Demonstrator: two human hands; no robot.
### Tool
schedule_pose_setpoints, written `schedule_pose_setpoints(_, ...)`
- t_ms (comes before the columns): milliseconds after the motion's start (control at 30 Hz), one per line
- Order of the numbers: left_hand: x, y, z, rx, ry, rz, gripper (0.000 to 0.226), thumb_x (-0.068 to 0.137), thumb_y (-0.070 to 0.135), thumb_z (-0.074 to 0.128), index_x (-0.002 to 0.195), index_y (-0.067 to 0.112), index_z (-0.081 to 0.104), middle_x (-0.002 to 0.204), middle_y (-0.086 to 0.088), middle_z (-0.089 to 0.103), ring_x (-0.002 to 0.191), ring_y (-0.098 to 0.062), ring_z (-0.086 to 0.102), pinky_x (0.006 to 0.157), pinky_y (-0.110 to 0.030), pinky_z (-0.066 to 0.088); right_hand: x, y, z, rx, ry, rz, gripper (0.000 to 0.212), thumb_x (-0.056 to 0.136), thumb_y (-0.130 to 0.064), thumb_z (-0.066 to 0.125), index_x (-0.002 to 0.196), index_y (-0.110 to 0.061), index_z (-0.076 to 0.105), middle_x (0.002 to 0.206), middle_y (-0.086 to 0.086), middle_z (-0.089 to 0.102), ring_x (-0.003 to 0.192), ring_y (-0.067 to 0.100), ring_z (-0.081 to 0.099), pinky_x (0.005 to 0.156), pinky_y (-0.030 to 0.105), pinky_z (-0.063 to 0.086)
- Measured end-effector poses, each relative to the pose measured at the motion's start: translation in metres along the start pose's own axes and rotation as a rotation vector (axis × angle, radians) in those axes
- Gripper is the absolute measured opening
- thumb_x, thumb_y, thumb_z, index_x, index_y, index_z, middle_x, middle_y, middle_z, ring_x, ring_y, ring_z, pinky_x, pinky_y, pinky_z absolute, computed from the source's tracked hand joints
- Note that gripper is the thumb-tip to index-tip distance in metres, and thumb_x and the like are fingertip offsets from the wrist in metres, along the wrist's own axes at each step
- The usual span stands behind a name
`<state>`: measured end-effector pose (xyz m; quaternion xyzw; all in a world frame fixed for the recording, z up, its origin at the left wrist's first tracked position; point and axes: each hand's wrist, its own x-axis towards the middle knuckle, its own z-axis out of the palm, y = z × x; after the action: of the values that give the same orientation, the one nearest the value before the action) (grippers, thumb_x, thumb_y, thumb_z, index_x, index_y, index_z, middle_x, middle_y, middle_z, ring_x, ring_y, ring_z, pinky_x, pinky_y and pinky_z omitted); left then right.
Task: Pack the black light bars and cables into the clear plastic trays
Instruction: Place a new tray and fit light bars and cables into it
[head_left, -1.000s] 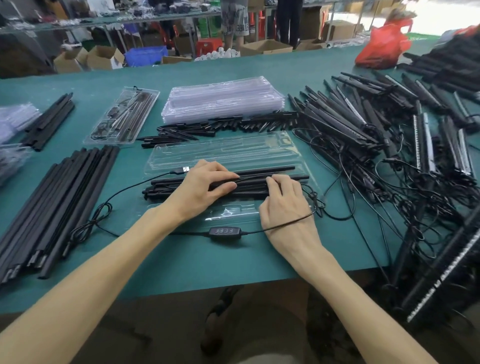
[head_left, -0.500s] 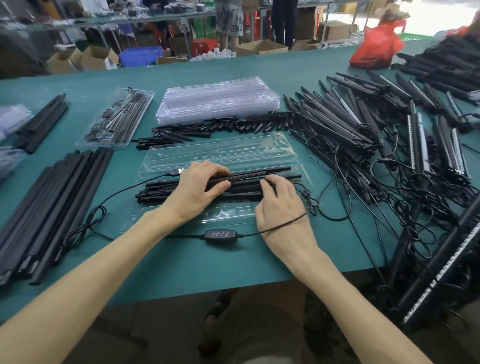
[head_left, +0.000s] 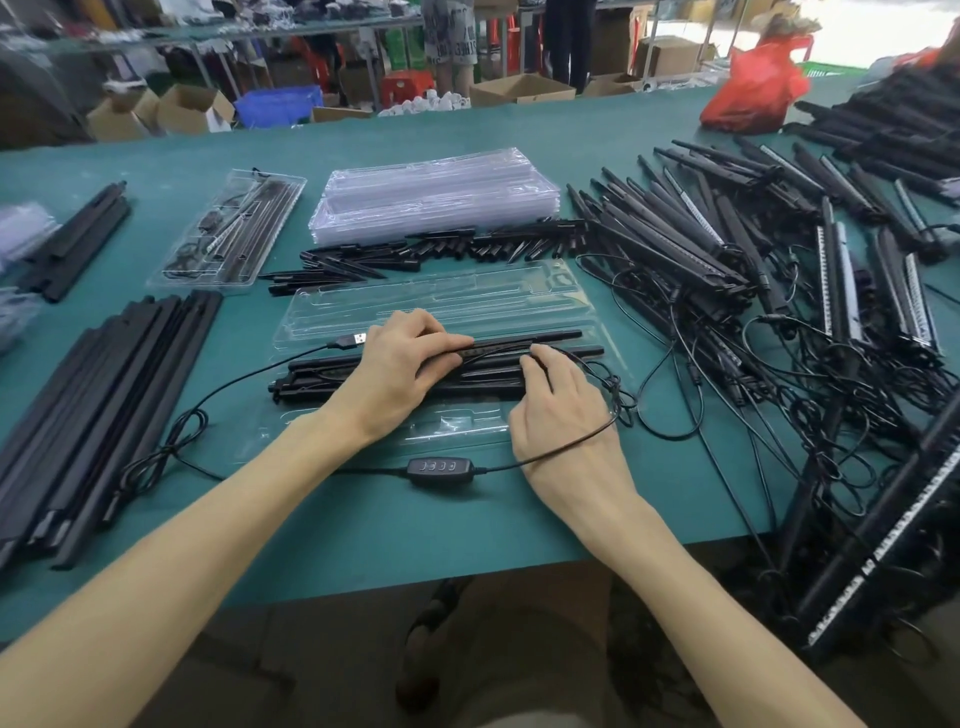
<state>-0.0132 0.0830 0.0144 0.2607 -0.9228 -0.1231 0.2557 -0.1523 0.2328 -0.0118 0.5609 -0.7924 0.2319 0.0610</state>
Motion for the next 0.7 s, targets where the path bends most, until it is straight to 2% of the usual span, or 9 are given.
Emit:
schedule_pose_setpoints(100, 0.000, 0.002, -0.002, -0.032, -0.055, 0.017, 0.033, 0.099, 0.024, 0.061, 0.131, 0.020, 0.067, 0.108, -0.005, 0.058, 0.104, -0.020, 0.048, 0.103, -0.045, 0.036, 0.001, 0.000, 0.000, 0.007, 0.004, -0.010, 0.049, 0.095, -0.018, 0.039, 0.138, 0.001, 0.052, 0.146, 0.014, 0.050, 0.142, 0.026, 0.041, 0.109, 0.039, 0.041)
schedule_pose_setpoints(233, -0.001, 0.003, -0.003, 0.041, -0.118, 0.027, 0.039, 0.099, 0.035, 0.055, 0.134, 0.023, 0.065, 0.118, -0.003, 0.058, 0.113, -0.024, 0.046, 0.103, -0.052, 0.034, -0.001, -0.001, 0.001, 0.008, -0.006, -0.001, 0.053, 0.095, -0.020, 0.034, 0.140, 0.002, 0.051, 0.147, 0.015, 0.049, 0.143, 0.027, 0.041, 0.111, 0.040, 0.041)
schedule_pose_setpoints(333, -0.002, 0.003, -0.005, 0.056, -0.144, 0.024, 0.045, 0.097, 0.044, 0.048, 0.135, 0.025, 0.065, 0.119, 0.000, 0.058, 0.113, -0.021, 0.046, 0.103, -0.051, 0.033, -0.001, -0.001, 0.000, -0.006, -0.008, -0.007, 0.059, 0.093, -0.024, 0.026, 0.141, 0.001, 0.050, 0.148, 0.015, 0.049, 0.144, 0.027, 0.040, 0.112, 0.040, 0.040)
schedule_pose_setpoints(500, -0.003, 0.002, -0.008, 0.049, -0.184, 0.030, 0.047, 0.097, 0.046, 0.047, 0.136, 0.025, 0.064, 0.117, 0.001, 0.058, 0.110, -0.020, 0.049, 0.102, -0.049, 0.037, -0.001, -0.001, 0.001, -0.004, -0.009, -0.008, 0.059, 0.094, -0.025, 0.026, 0.142, 0.000, 0.050, 0.148, 0.014, 0.049, 0.143, 0.026, 0.040, 0.113, 0.040, 0.039)
schedule_pose_setpoints(600, -0.002, -0.004, -0.015, 0.001, -0.214, 0.046, 0.043, 0.099, 0.040, 0.048, 0.134, 0.021, 0.066, 0.116, 0.003, 0.061, 0.110, -0.019, 0.052, 0.103, -0.041, 0.040, 0.000, 0.000, 0.000, -0.010, -0.021, -0.014, 0.056, 0.095, -0.023, 0.029, 0.143, -0.002, 0.049, 0.149, 0.012, 0.049, 0.144, 0.024, 0.040, 0.114, 0.038, 0.038)
schedule_pose_setpoints(700, -0.002, -0.016, -0.026, -0.015, -0.175, 0.019, 0.030, 0.101, 0.028, 0.054, 0.122, 0.016, 0.072, 0.107, 0.003, 0.062, 0.105, -0.016, 0.055, 0.100, -0.035, 0.044, 0.001, 0.001, 0.001, -0.014, -0.030, -0.016, 0.051, 0.098, -0.020, 0.037, 0.144, -0.003, 0.048, 0.151, 0.011, 0.047, 0.145, 0.023, 0.038, 0.115, 0.037, 0.036)
